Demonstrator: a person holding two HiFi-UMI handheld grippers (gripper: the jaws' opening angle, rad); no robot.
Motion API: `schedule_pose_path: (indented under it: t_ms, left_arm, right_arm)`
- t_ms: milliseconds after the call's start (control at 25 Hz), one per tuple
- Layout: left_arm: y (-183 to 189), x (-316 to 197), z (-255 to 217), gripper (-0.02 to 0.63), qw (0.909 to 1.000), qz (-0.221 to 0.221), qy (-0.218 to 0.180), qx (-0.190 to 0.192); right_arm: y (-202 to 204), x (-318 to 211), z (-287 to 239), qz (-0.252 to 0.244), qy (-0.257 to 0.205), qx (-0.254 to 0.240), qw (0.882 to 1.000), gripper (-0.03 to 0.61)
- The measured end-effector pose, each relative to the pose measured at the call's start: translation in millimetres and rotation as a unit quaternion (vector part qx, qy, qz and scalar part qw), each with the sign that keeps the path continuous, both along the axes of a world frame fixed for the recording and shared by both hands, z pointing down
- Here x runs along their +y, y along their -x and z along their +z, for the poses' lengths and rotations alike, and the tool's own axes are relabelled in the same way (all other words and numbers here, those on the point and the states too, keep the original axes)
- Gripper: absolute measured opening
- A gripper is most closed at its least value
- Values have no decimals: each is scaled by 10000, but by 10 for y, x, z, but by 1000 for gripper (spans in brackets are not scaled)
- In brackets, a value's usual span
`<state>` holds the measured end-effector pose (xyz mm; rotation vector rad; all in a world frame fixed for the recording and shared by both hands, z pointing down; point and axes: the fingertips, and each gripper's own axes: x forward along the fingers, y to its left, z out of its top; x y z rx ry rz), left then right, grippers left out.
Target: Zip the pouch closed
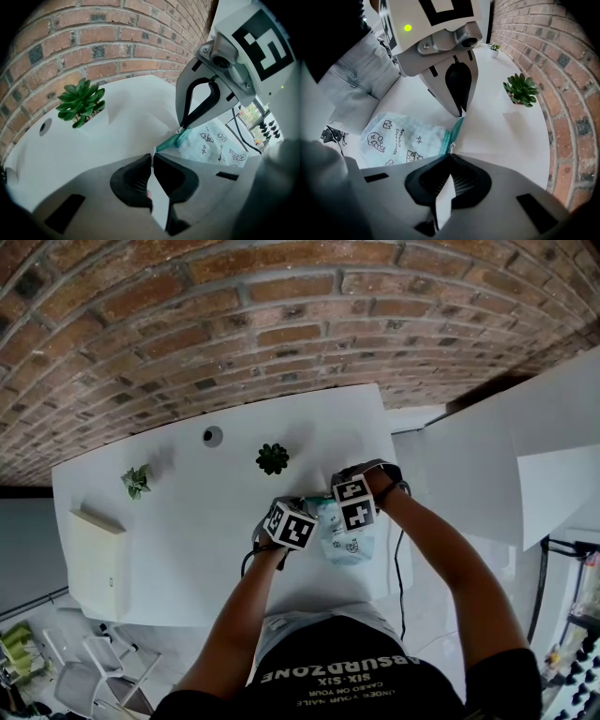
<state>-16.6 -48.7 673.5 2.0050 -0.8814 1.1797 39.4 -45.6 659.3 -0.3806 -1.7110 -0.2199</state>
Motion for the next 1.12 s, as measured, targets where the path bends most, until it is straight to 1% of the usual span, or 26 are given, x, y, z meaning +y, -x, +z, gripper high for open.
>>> schedule_pose_path:
  t_ms: [160,280,640,1120]
  left_arm:
    - [-1,-6,7,23,10000,-11,20,35]
    - [0,-4,10,23,10000,6,71,55]
    - [-6,-3,-2,23,10000,74,-29,-1]
    - [-3,-4,-2,23,9999,90,-55,-24]
  right_arm:
    - [-47,5,20,-83,1,90,9999,0]
    - [-64,12,-11,-34,10,79,10000,0]
    - [-113,18,-6,-15,-32,75,10000,0]
    - [-116,0,17,-7,-58,121,9999,-2]
